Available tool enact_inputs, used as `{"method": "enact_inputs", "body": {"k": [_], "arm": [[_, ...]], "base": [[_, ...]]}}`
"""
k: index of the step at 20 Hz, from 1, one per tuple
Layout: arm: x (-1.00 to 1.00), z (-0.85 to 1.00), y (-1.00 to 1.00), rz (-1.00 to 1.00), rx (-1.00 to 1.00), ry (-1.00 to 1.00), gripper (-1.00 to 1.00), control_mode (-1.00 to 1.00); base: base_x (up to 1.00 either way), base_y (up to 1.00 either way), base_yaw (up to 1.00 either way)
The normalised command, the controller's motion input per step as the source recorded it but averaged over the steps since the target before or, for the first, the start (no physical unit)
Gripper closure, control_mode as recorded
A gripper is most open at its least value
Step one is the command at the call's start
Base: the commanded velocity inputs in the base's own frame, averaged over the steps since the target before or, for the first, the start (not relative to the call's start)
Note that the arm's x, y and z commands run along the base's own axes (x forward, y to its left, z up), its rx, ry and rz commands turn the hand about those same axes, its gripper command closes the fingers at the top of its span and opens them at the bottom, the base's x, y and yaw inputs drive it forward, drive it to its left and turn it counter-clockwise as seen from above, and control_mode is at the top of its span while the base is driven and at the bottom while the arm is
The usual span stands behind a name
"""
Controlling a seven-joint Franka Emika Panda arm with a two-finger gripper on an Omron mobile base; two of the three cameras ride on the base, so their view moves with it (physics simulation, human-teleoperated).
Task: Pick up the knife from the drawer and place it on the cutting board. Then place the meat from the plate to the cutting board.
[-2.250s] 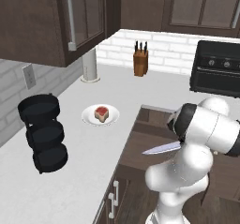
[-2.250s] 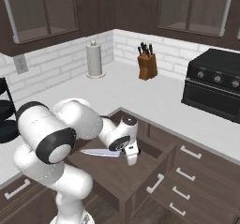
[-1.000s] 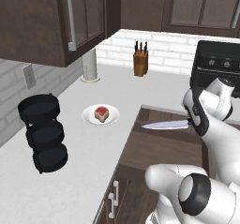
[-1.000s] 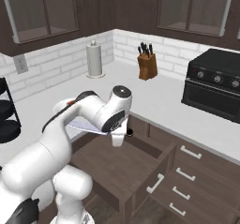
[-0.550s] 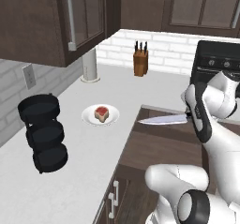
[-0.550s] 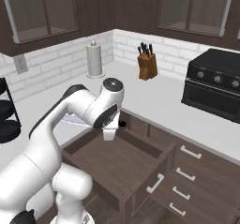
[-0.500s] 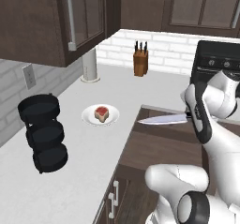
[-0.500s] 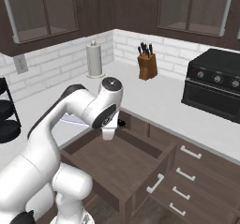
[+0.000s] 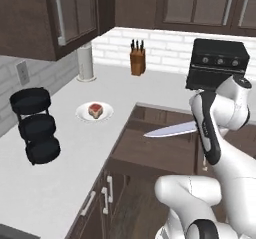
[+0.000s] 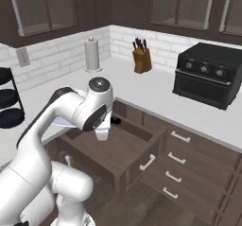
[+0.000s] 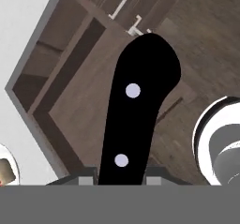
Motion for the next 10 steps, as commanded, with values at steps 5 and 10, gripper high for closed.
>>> {"method": "enact_inputs", "body": {"k": [5, 10], "arm": [[0.0, 0.0, 0.0, 0.0, 0.0, 0.0, 1.0, 1.0], [0.0, 0.0, 0.0, 0.0, 0.0, 0.0, 1.0, 1.0]], "base": [[-0.51, -0.88, -0.4], [0.0, -0.68, -0.82]]}}
